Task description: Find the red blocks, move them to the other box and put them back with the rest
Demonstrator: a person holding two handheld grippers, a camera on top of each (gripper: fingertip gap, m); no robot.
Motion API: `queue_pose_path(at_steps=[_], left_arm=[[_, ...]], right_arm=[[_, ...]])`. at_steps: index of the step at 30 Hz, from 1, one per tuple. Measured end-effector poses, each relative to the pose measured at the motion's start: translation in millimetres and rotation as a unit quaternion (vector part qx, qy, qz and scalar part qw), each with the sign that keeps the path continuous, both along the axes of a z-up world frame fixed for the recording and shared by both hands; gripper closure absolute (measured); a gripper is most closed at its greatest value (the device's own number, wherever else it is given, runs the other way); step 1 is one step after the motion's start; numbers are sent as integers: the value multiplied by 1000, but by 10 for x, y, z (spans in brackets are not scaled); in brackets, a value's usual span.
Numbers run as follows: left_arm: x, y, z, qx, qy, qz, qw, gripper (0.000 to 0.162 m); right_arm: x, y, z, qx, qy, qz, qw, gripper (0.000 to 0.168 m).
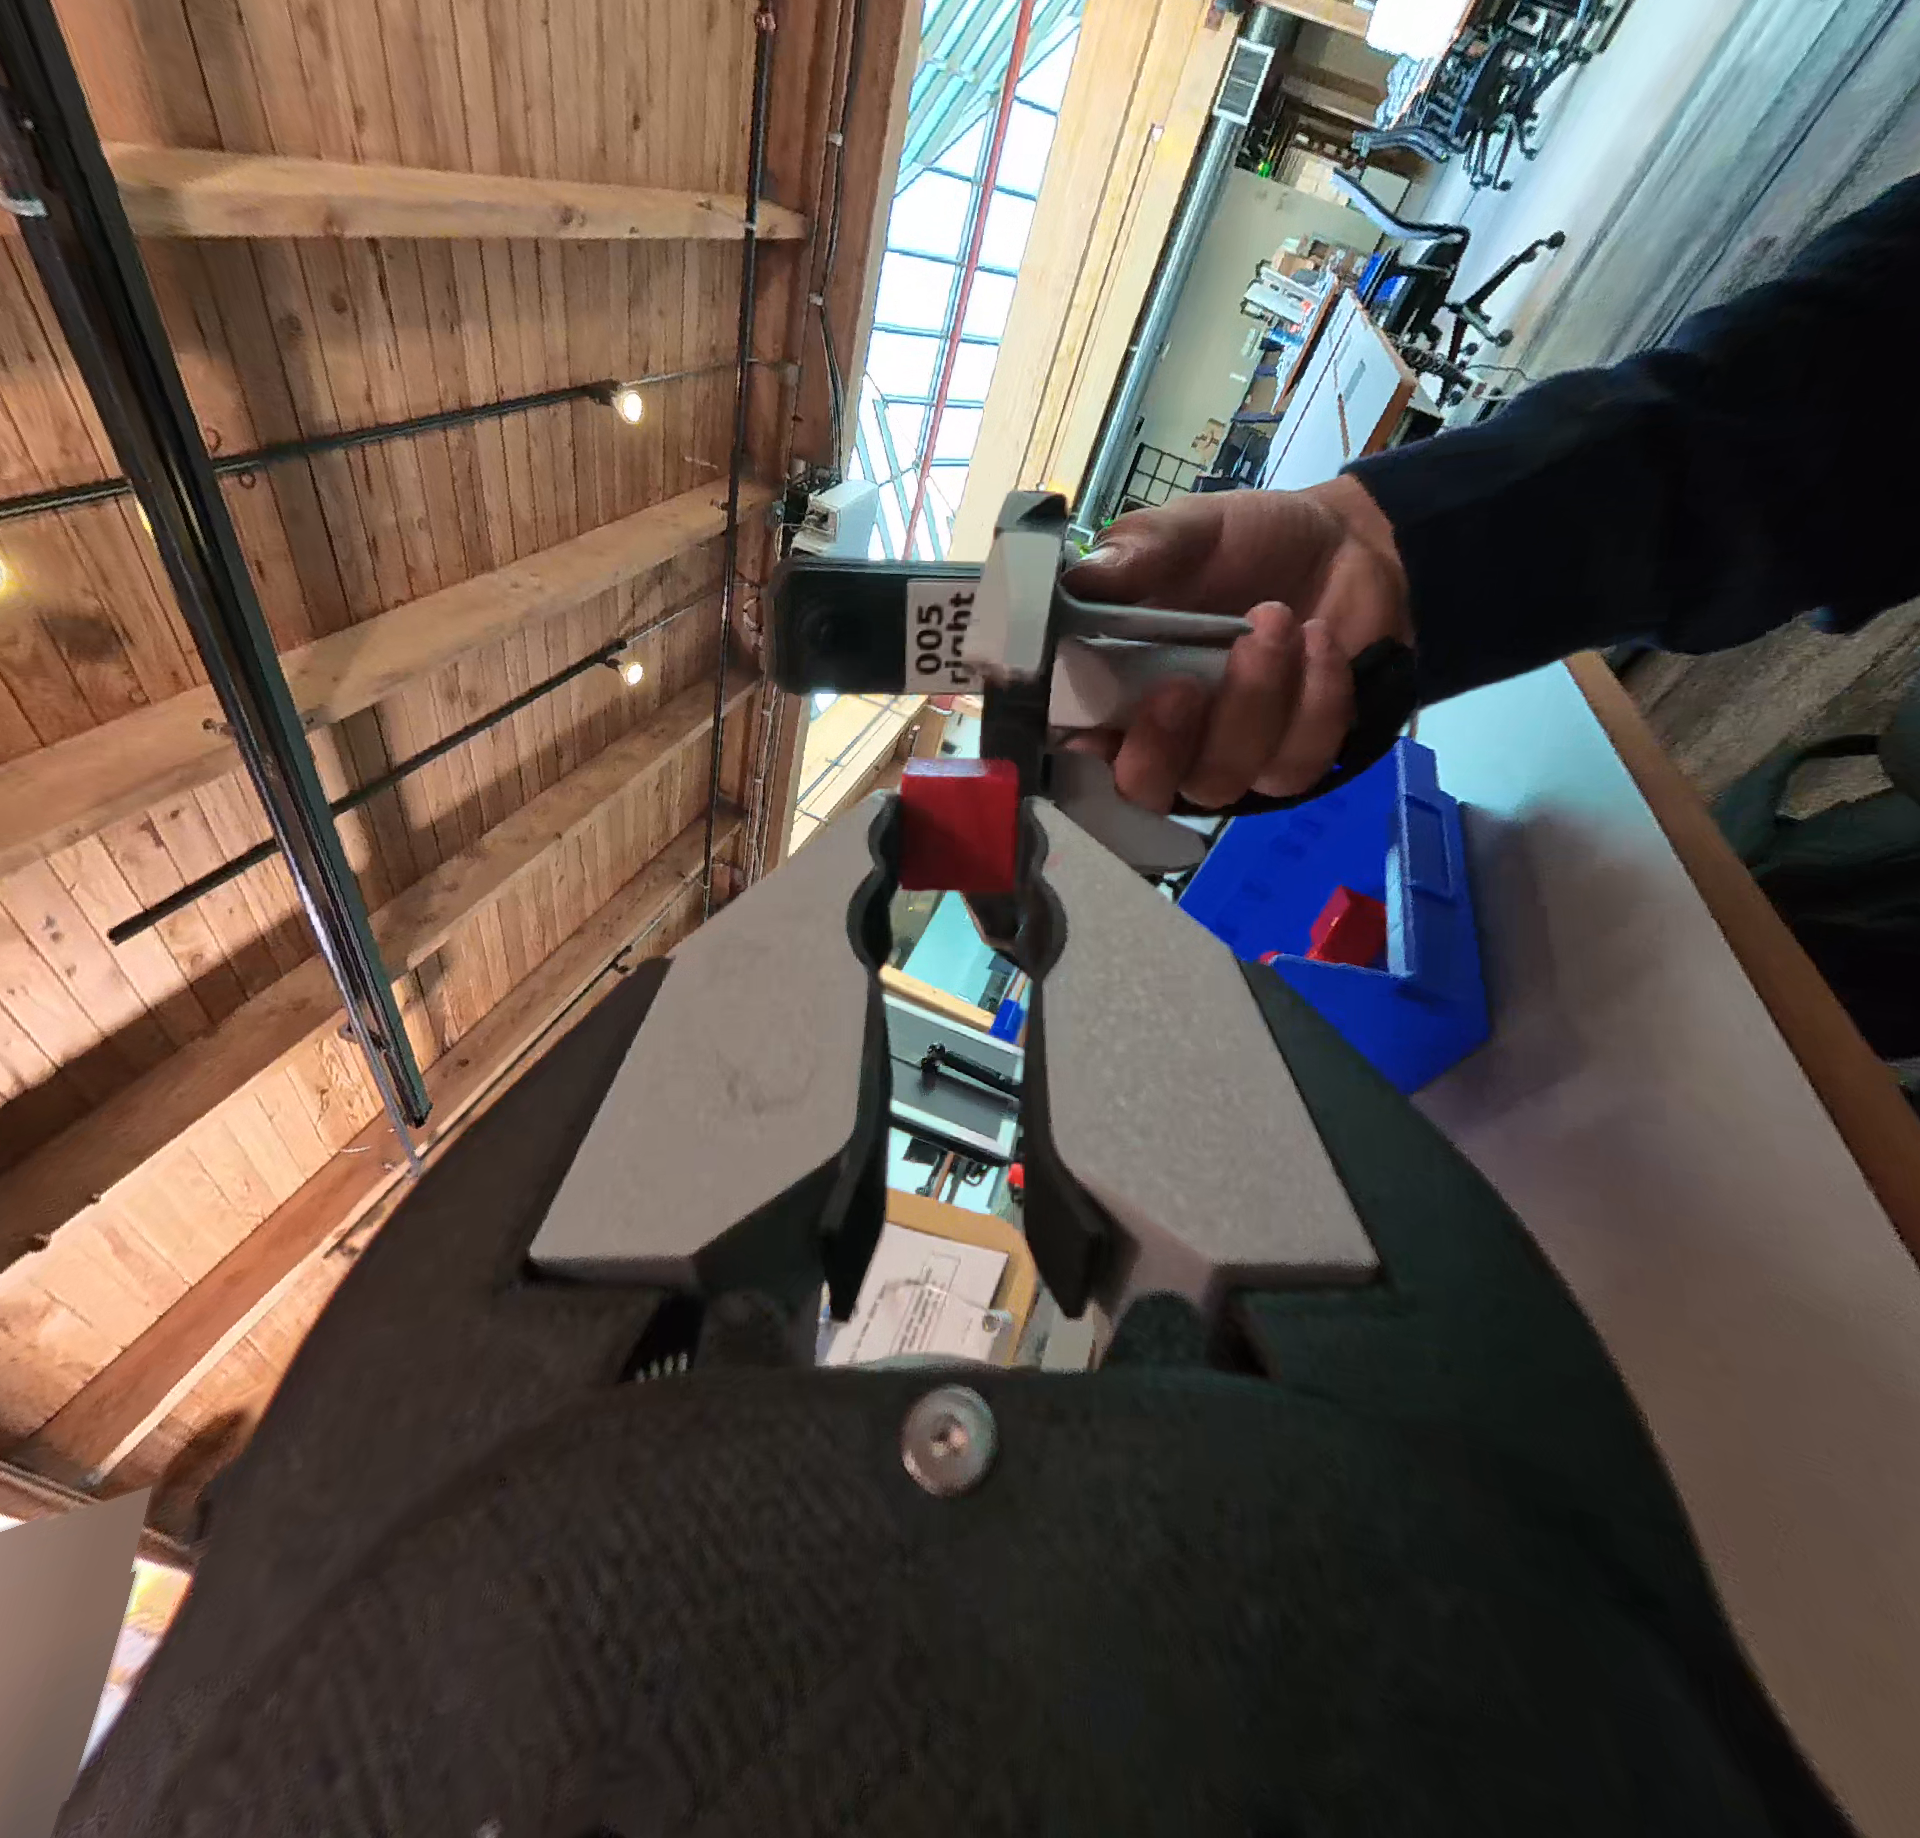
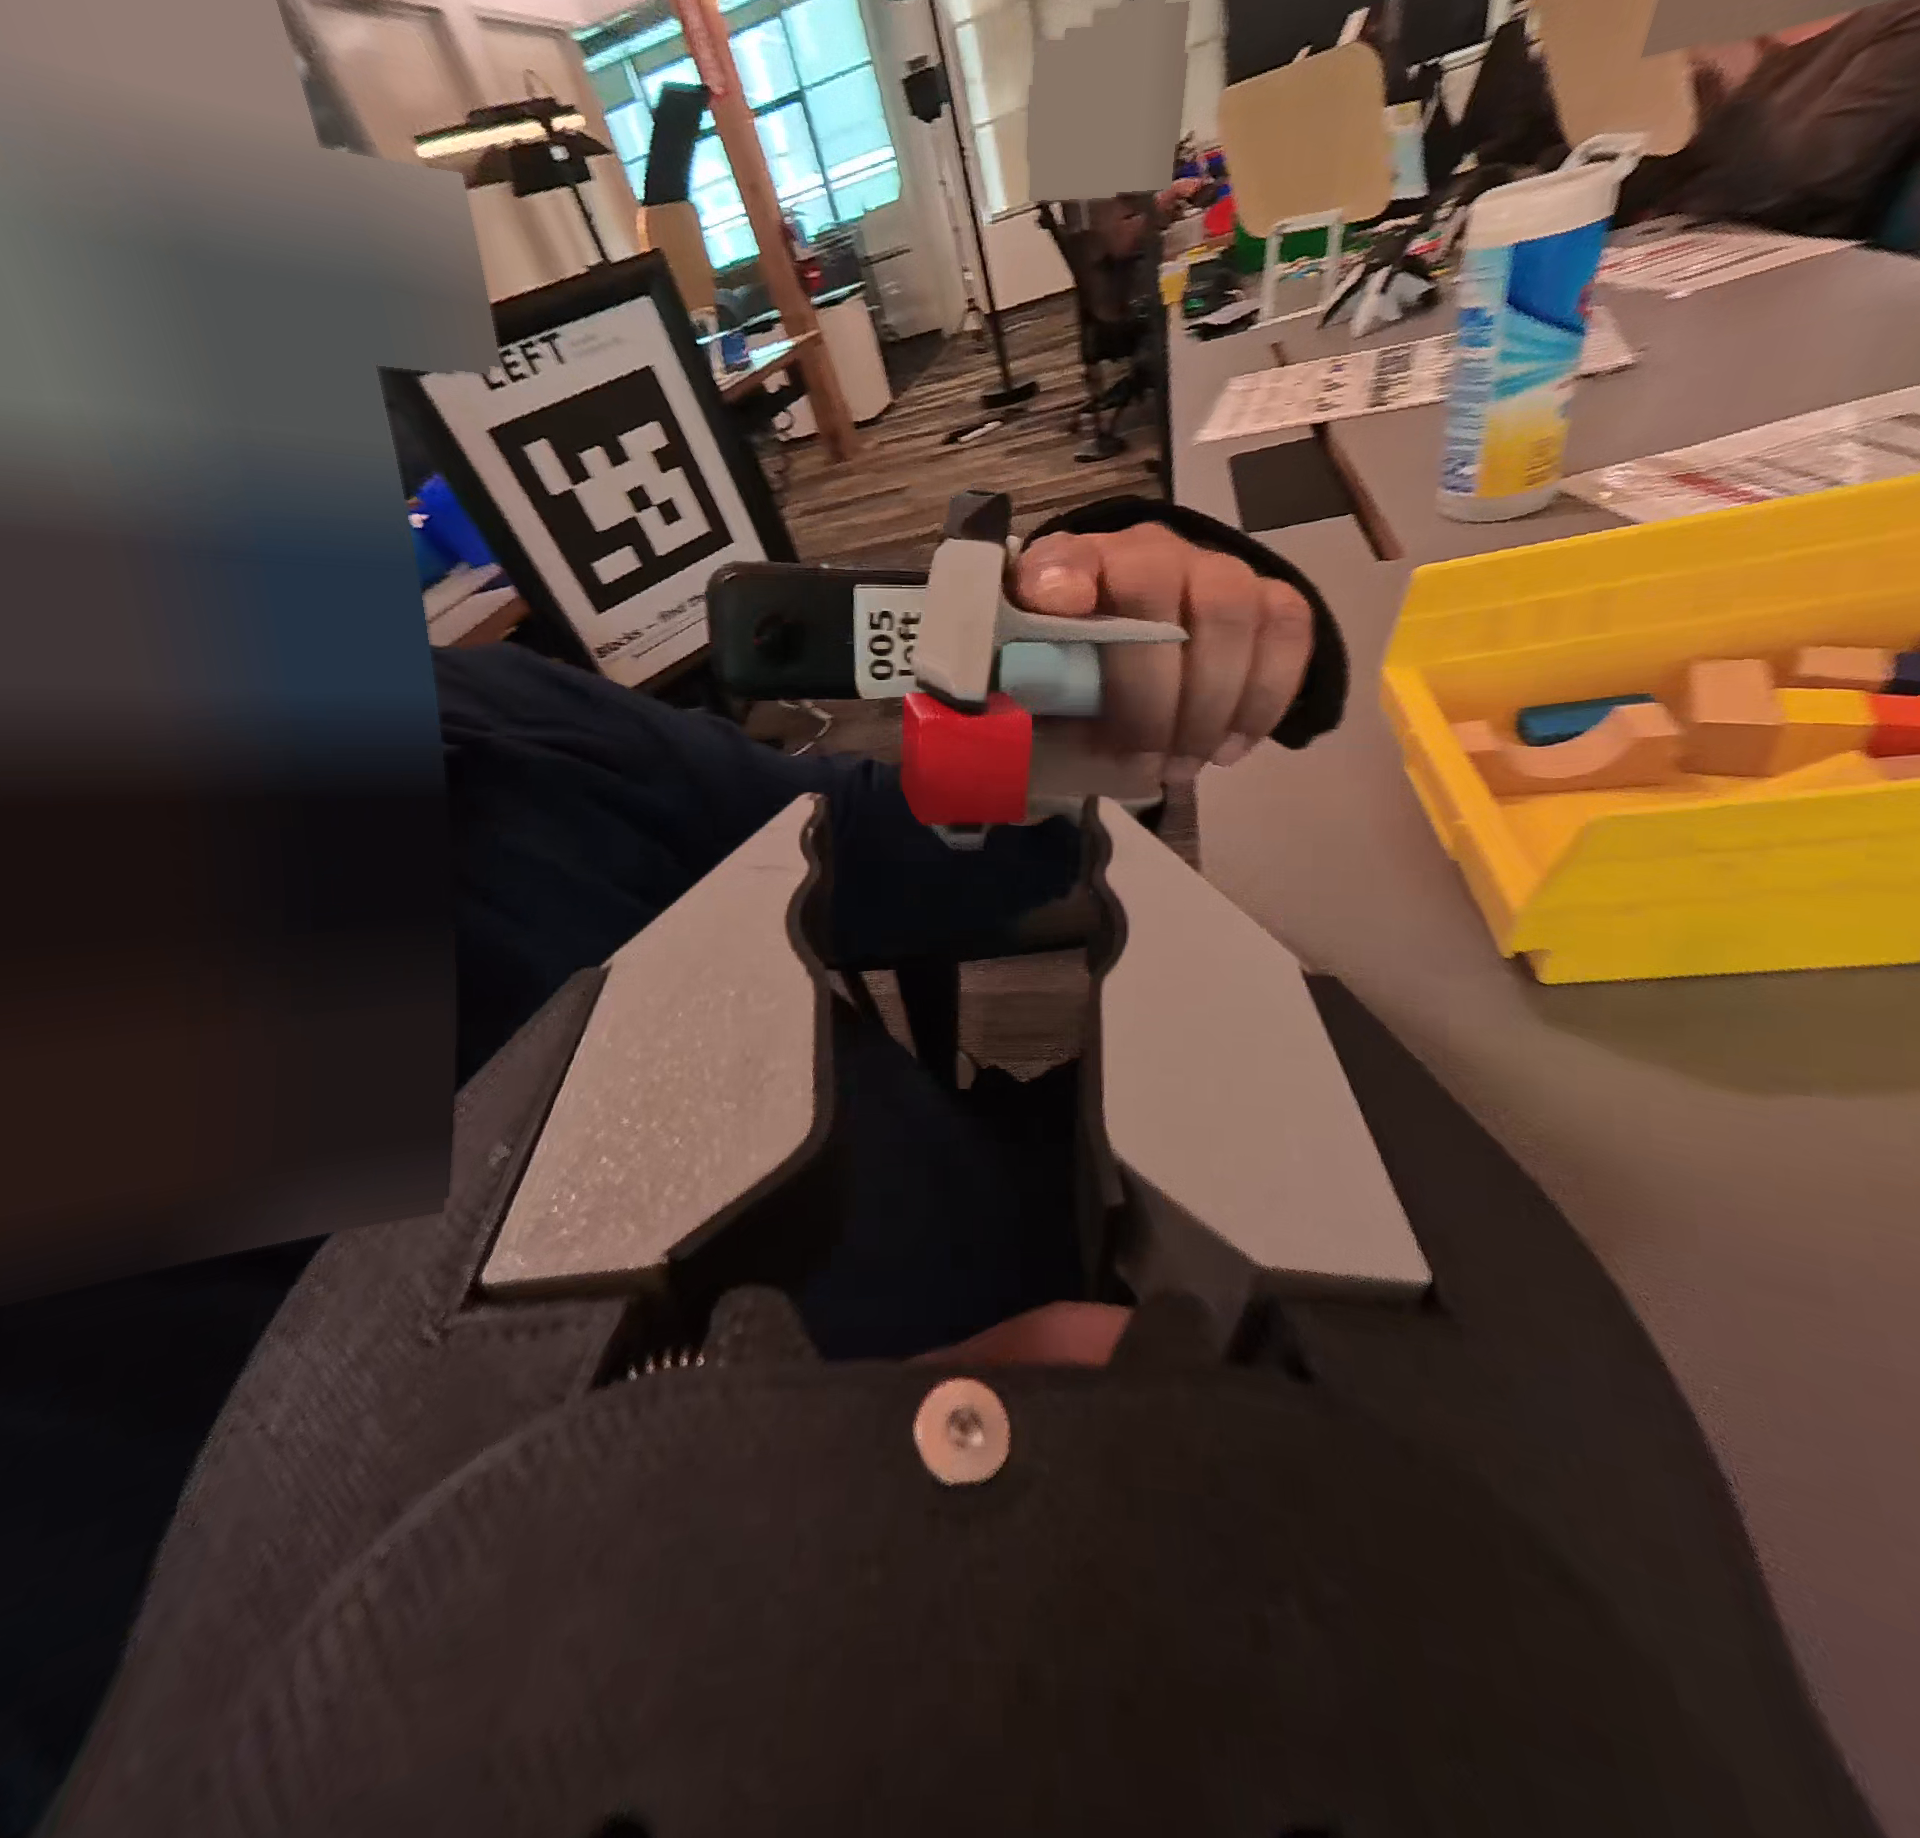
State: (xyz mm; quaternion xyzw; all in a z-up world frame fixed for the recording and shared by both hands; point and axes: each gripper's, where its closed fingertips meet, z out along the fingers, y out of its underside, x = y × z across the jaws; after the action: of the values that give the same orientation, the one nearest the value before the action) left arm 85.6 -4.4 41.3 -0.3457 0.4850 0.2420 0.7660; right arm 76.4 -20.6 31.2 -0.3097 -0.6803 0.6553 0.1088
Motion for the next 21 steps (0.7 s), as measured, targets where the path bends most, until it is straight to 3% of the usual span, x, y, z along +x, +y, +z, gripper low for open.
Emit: queue_pose_path(at_steps=[1, 2, 10, 13, 16, 21], left_arm=[[6, 8, -21, -6, 0, -3, 1000, 142], [-5, 13, -32, -6, -1, -1, 1000, 142], [-316, 165, -122, -42, -14, 78, 996, 144], [-520, 93, 43, 14, -34, 108, 993, 162], [-924, 33, 292, 46, -72, 193, 978, 162], [-1369, -119, 516, 34, -165, 215, 962, 162]], right_arm=[[-14, -37, -19, 4, -2, 3, 1000, 127], [-42, -52, -40, 12, -1, -2, 1000, 147], [-281, 186, -88, 47, 10, -108, 993, 149], [-261, 481, 52, 62, 37, -185, 980, 149], [-55, 1133, 403, 94, 105, -353, 925, 149], [702, 2127, 833, 198, 187, -588, 762, 149]])
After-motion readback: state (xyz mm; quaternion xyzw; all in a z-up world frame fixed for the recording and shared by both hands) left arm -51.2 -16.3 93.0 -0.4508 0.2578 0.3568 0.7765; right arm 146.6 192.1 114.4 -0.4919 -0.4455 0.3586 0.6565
